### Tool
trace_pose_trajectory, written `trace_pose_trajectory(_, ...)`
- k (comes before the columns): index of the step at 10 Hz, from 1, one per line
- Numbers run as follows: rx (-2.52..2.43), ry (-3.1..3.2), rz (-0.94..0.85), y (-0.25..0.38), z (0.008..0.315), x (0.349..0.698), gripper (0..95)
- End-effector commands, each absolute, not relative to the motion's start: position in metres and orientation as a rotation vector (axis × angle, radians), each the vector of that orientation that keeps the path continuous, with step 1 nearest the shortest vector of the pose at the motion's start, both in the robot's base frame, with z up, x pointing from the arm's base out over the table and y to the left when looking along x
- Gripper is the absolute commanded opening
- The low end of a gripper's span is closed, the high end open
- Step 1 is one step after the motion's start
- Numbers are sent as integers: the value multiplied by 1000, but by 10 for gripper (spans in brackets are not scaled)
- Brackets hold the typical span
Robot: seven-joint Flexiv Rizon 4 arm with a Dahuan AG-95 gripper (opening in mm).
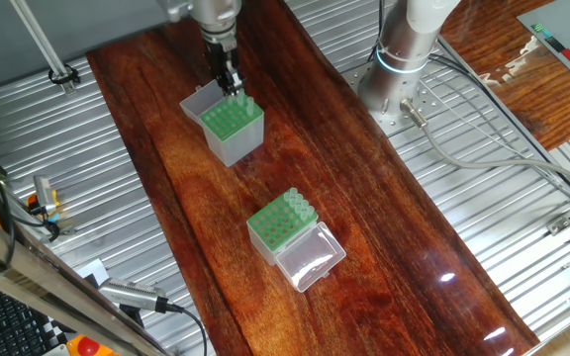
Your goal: Transfer all large pipette tips from one holder to another
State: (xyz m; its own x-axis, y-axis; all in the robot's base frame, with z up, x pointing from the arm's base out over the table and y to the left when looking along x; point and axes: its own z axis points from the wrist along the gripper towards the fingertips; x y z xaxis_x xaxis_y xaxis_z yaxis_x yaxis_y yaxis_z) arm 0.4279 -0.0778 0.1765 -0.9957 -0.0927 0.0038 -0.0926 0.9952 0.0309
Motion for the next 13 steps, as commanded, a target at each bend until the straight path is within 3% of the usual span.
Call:
trace_pose_trajectory(1,154,-3133,-53,-77,193,429,0)
trace_pose_trajectory(8,147,-3131,-56,-63,258,437,0)
trace_pose_trajectory(13,171,-3127,-51,-60,286,433,0)
